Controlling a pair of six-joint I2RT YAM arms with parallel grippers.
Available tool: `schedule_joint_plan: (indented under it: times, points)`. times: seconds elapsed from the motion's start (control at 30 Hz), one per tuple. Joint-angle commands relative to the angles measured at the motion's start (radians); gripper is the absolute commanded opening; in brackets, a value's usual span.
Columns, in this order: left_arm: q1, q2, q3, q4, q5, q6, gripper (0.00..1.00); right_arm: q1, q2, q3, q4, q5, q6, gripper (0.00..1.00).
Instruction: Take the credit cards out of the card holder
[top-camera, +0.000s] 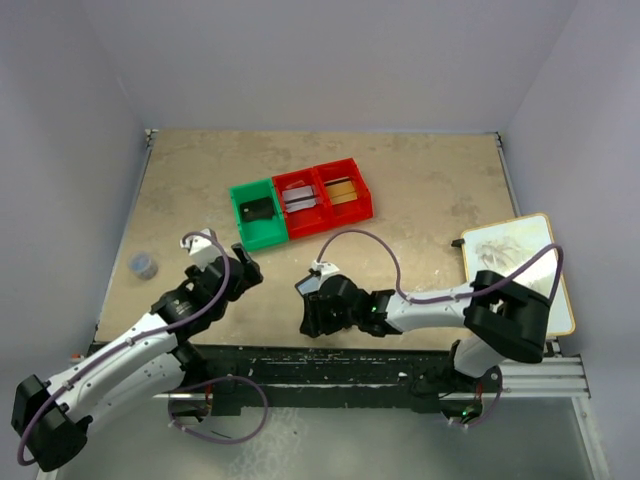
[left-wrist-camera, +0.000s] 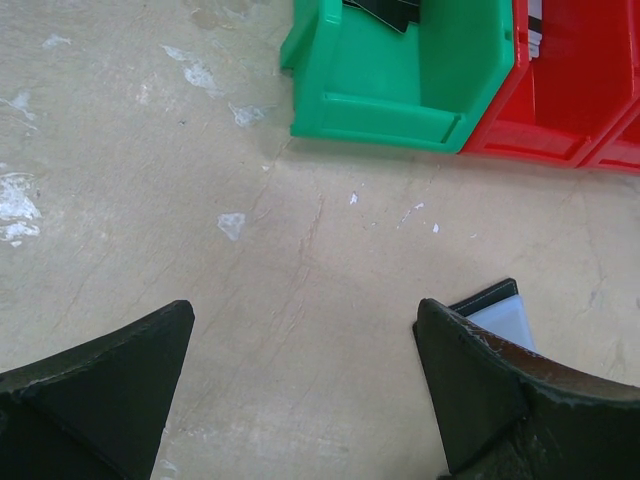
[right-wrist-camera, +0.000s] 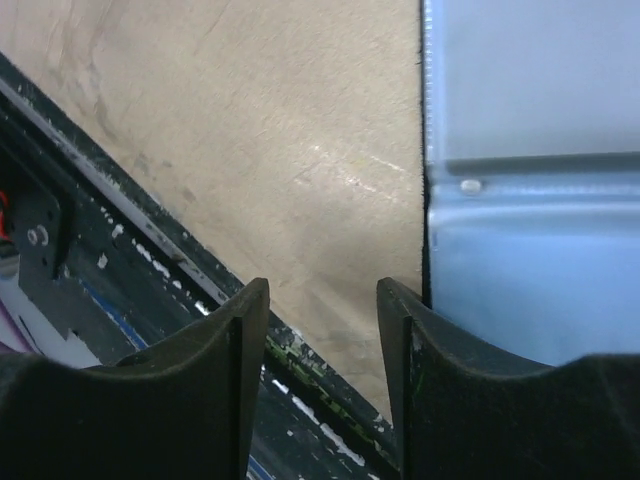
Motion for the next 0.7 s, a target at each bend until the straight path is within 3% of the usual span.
schedule_joint_plan:
  times: [0.0, 0.33, 0.5, 0.67]
  points:
    - [0.005, -0.011, 0.010, 0.049, 0.045, 0.011, 0.91, -0.025, -0.032, -0.001, -0.198, 0.191, 0.050, 0.53]
    - [0.005, 0.082, -0.015, 0.198, 0.199, 0.050, 0.89, -0.236, -0.230, -0.068, -0.301, 0.255, -0.035, 0.62]
    - [0.004, 0.103, -0.014, 0.221, 0.221, 0.059, 0.88, -0.248, -0.252, 0.003, -0.312, 0.233, -0.016, 0.62]
    - [0.004, 0.102, -0.020, 0.235, 0.213, 0.056, 0.88, -0.196, -0.138, 0.162, -0.328, 0.289, -0.025, 0.64]
